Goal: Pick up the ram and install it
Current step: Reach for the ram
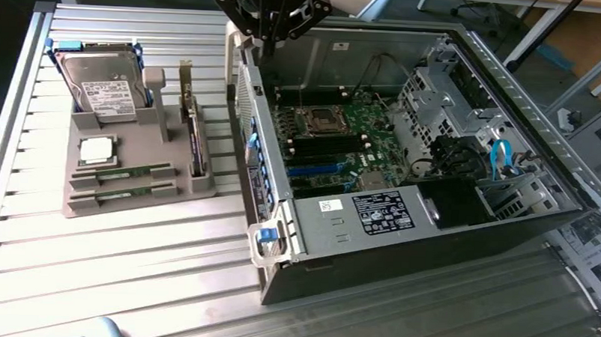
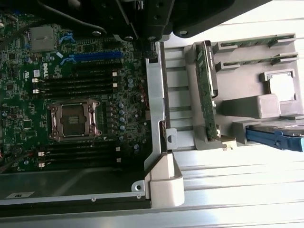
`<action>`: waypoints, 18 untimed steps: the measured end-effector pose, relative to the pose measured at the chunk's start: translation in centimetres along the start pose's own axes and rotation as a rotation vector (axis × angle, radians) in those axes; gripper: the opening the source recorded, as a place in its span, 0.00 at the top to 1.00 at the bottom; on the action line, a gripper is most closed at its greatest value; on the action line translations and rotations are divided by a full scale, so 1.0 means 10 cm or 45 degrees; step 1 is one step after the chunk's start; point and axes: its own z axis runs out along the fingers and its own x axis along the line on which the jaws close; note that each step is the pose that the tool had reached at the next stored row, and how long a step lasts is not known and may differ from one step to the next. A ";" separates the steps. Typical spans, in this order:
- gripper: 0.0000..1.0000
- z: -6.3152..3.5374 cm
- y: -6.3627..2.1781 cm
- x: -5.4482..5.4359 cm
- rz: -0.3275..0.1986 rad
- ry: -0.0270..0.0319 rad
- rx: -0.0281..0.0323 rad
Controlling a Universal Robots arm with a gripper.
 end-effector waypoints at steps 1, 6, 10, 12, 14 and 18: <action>0.89 -0.001 -0.001 0.01 0.000 0.0000 0.0001; 0.89 -0.002 -0.004 0.05 0.000 0.0001 0.0001; 0.89 -0.003 -0.008 0.10 0.000 0.0001 0.0001; 0.89 -0.004 -0.009 0.12 0.000 0.0001 0.0001; 0.89 -0.004 -0.011 0.14 0.000 0.0001 0.0000; 0.89 -0.005 -0.013 0.17 0.000 -0.0001 0.0000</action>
